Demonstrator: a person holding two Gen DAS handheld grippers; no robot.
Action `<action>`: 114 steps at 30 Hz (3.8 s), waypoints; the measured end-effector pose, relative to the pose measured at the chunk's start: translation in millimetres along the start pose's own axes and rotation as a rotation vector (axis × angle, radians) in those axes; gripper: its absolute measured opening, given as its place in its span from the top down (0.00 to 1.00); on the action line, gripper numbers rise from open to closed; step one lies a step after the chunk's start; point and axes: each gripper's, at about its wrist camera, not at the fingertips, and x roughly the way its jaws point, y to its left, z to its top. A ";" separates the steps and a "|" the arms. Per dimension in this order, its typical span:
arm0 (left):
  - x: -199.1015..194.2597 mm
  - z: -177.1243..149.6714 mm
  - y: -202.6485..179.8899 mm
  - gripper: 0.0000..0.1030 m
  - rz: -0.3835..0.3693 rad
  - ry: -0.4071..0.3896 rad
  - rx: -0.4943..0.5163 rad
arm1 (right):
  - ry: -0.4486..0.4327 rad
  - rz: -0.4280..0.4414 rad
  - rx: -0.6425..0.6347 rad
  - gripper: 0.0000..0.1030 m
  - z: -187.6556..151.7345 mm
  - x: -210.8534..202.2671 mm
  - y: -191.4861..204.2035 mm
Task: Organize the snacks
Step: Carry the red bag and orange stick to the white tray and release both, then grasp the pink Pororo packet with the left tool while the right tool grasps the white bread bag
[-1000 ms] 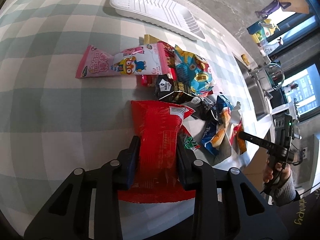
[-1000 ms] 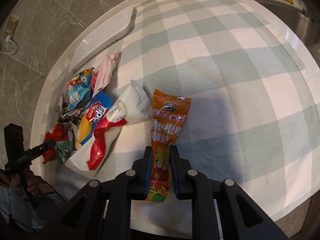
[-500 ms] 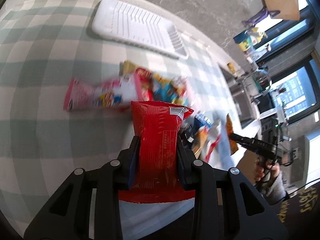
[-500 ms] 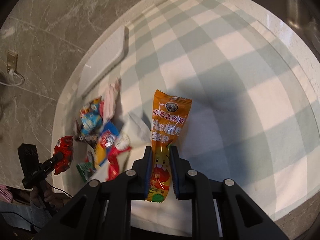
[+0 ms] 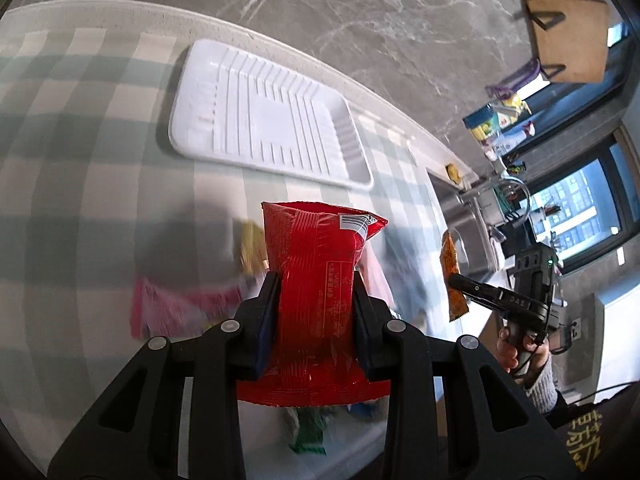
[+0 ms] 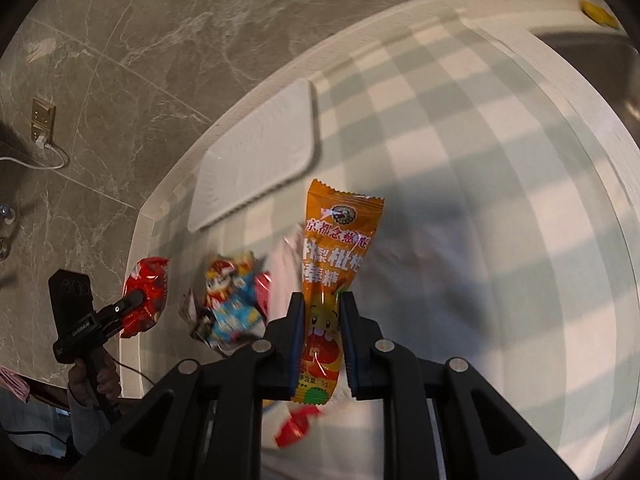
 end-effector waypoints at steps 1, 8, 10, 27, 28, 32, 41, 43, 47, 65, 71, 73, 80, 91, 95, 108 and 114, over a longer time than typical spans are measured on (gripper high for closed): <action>5.5 7.7 0.5 0.71 0.002 0.000 -0.002 | 0.004 0.004 -0.009 0.82 6.2 4.0 4.5; 26.2 75.5 19.3 0.71 0.020 -0.014 -0.011 | 0.033 0.010 -0.078 0.82 56.0 40.8 36.4; 34.5 97.2 25.4 0.71 0.031 -0.018 -0.009 | 0.044 0.009 -0.091 0.82 72.3 54.3 42.9; 128.0 220.9 77.8 0.69 0.174 -0.018 -0.041 | 0.093 -0.078 -0.225 0.76 171.8 152.1 79.2; 129.2 220.2 79.6 0.67 0.180 -0.019 -0.041 | 0.093 -0.092 -0.235 0.75 174.4 155.6 81.2; 130.5 228.3 82.9 0.57 0.197 -0.052 -0.026 | 0.079 -0.130 -0.272 0.62 177.4 159.0 88.3; 100.1 200.8 60.6 0.54 0.246 -0.111 0.077 | 0.046 -0.101 -0.273 0.57 151.1 120.1 93.0; 93.5 182.3 50.8 0.54 0.252 -0.113 0.107 | 0.037 -0.095 -0.270 0.56 140.3 107.0 95.6; 79.7 147.7 33.5 0.54 0.254 -0.098 0.171 | 0.014 -0.087 -0.263 0.53 117.5 77.5 95.6; 37.9 -11.0 16.7 0.54 0.382 0.073 0.377 | 0.041 -0.099 -0.065 0.43 -31.8 -0.3 25.1; 41.9 -19.8 19.2 0.54 0.420 0.110 0.416 | 0.129 -0.030 0.084 0.42 -71.0 8.2 -1.7; 42.4 -21.3 16.8 0.54 0.425 0.116 0.438 | 0.154 -0.005 0.120 0.42 -80.6 13.3 -5.0; 50.1 -23.8 13.4 0.54 0.461 0.158 0.526 | 0.216 0.036 0.163 0.42 -99.6 37.3 3.7; 75.6 -24.0 6.6 0.54 0.457 0.228 0.679 | 0.231 -0.027 0.189 0.42 -102.4 51.6 10.4; 88.2 -25.2 4.2 0.54 0.448 0.262 0.733 | 0.228 -0.042 0.195 0.46 -102.8 50.7 8.3; 119.5 -37.2 1.2 0.54 0.378 0.381 0.836 | 0.210 -0.058 0.185 0.75 -102.8 53.7 5.5; 117.3 -35.2 2.4 0.70 0.287 0.374 0.780 | 0.189 -0.039 0.182 0.76 -103.5 49.3 2.4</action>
